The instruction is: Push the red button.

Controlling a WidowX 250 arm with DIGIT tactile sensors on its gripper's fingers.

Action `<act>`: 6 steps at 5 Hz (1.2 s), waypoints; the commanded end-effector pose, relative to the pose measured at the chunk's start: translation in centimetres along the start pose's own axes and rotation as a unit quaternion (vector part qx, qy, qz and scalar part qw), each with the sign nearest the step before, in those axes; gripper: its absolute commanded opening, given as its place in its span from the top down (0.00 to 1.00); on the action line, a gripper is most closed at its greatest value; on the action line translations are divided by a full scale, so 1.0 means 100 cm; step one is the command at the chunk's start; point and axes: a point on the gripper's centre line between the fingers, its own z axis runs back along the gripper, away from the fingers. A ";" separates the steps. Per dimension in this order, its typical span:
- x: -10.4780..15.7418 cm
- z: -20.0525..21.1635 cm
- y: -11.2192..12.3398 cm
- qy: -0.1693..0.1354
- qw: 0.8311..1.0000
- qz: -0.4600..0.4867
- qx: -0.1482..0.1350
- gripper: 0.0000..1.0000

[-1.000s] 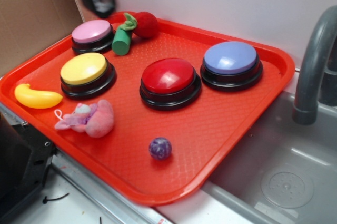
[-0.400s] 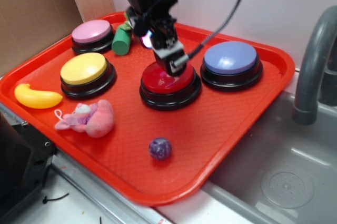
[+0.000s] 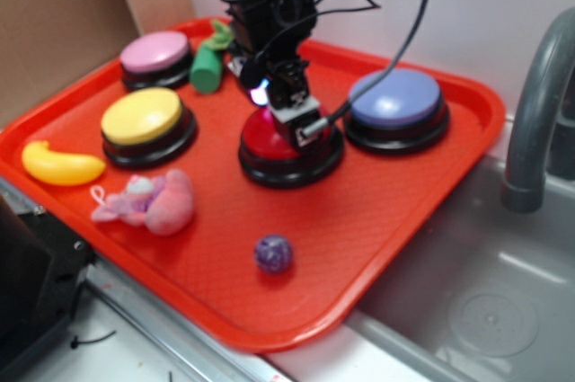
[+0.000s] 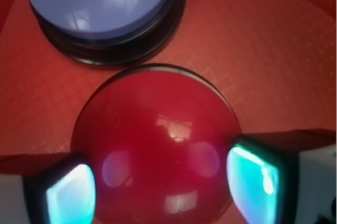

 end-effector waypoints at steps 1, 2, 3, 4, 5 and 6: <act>0.004 0.042 -0.009 -0.004 1.000 0.005 0.016 0.00; 0.003 0.066 -0.011 -0.014 1.000 0.005 0.023 0.00; 0.001 0.081 -0.009 -0.016 1.000 0.020 0.018 0.00; -0.001 0.091 -0.005 -0.015 0.999 0.034 0.015 0.00; -0.004 0.099 -0.003 -0.015 0.999 0.041 0.011 0.00; -0.006 0.103 -0.002 -0.021 0.999 0.037 -0.001 0.00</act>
